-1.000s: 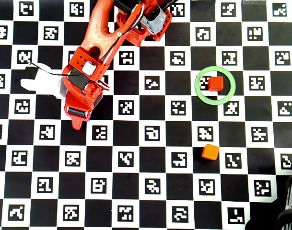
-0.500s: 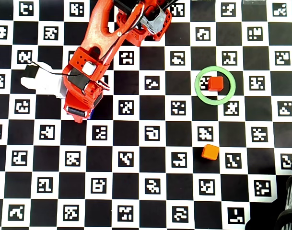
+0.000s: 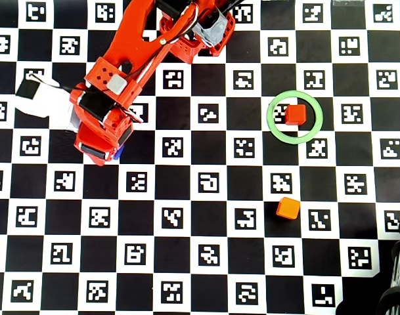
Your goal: Grab the red cube then put it in the green circle then put the blue cube on top and finally the orange cube on top
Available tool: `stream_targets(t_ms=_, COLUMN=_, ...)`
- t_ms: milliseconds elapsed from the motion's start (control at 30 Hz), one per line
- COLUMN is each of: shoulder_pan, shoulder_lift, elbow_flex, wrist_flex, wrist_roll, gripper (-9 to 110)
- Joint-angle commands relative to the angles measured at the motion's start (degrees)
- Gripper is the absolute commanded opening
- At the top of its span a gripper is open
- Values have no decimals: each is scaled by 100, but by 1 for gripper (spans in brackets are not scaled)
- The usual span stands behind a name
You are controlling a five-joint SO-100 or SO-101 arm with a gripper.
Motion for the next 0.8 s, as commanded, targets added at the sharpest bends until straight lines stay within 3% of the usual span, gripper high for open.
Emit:
stream_targets(t_ms=0, shoulder_pan=-211, shoulder_lift=773, elbow_flex=-888, wrist_flex=492, wrist_roll=527, gripper=9)
stream_targets(t_ms=367, shoulder_pan=-1846, shoulder_lift=1397, elbow_flex=-677, wrist_flex=1389, wrist_roll=2294, gripper=8)
stream_targets(t_ms=767, shoulder_pan=-5045, shoulder_lift=1986, elbow_flex=-149, wrist_flex=1626, wrist_roll=3718, gripper=8)
